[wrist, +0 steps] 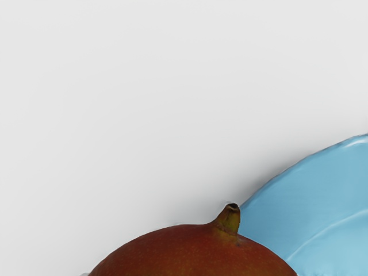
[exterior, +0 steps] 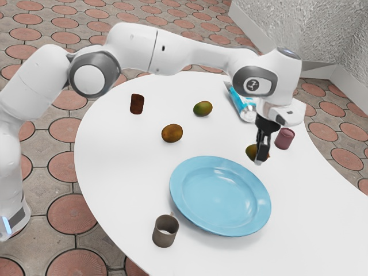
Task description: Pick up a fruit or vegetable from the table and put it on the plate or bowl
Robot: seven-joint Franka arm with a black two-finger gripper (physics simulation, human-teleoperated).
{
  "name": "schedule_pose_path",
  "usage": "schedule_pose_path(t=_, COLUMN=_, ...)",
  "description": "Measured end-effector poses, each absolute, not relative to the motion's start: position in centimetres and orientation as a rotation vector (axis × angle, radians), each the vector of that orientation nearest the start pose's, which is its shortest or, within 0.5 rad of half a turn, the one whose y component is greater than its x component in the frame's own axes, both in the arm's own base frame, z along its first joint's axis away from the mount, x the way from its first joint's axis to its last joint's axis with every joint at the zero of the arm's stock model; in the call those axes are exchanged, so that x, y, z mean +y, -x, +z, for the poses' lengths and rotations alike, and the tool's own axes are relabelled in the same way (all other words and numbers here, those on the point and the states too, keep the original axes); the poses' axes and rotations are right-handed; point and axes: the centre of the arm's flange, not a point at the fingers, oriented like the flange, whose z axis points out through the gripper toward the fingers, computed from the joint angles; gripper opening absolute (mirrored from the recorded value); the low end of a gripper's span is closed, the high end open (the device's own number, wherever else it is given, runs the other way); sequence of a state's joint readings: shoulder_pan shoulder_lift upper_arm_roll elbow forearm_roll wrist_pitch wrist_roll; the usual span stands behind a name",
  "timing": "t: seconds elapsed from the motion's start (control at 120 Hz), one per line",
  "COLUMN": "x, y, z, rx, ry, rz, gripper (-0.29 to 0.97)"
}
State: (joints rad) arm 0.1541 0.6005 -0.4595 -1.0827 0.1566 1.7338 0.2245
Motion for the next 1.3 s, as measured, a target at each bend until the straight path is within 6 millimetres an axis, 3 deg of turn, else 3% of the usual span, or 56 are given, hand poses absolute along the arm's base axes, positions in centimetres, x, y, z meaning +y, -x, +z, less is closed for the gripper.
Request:
schedule_pose_path(t=0.133, x=-12.6, y=-71.2, z=49.8, rx=0.792, ry=3.152, rz=-0.123, gripper=0.34)
schedule_pose_path(t=0.25, x=-15.3, y=-69.6, z=48.6, rx=0.870, ry=3.145, rz=-0.056, gripper=0.34)
schedule_pose_path(t=0.483, x=-16.4, y=-67.2, z=46.3, rx=0.911, ry=3.155, rz=0.064, gripper=0.34)
schedule_pose_path(t=0.625, x=-17.2, y=-66.6, z=45.9, rx=0.931, ry=3.166, rz=0.085, gripper=0.34)
schedule_pose_path(t=0.758, x=-17.0, y=-66.3, z=45.9, rx=0.919, ry=3.187, rz=0.083, gripper=0.54)
schedule_pose_path(t=0.9, x=-16.9, y=-66.2, z=46.6, rx=0.916, ry=3.196, rz=0.047, gripper=0.63)
schedule_pose_path(t=0.933, x=-16.8, y=-66.2, z=47.6, rx=0.913, ry=3.191, rz=0.018, gripper=0.64)
schedule_pose_path(t=0.983, x=-16.2, y=-65.8, z=51.2, rx=0.896, ry=3.173, rz=-0.078, gripper=0.65)
schedule_pose_path(t=1.083, x=-13.6, y=-65.2, z=61.9, rx=0.829, ry=3.116, rz=-0.330, gripper=0.67)
schedule_pose_path(t=1.158, x=-9.2, y=-64.3, z=68.4, rx=0.710, ry=3.071, rz=-0.427, gripper=0.67)
schedule_pose_path(t=1.217, x=-4.6, y=-63.4, z=70.3, rx=0.575, ry=3.045, rz=-0.393, gripper=0.67)
schedule_pose_path(t=1.3, x=2.2, y=-62.2, z=68.7, rx=0.380, ry=3.044, rz=-0.225, gripper=0.68)
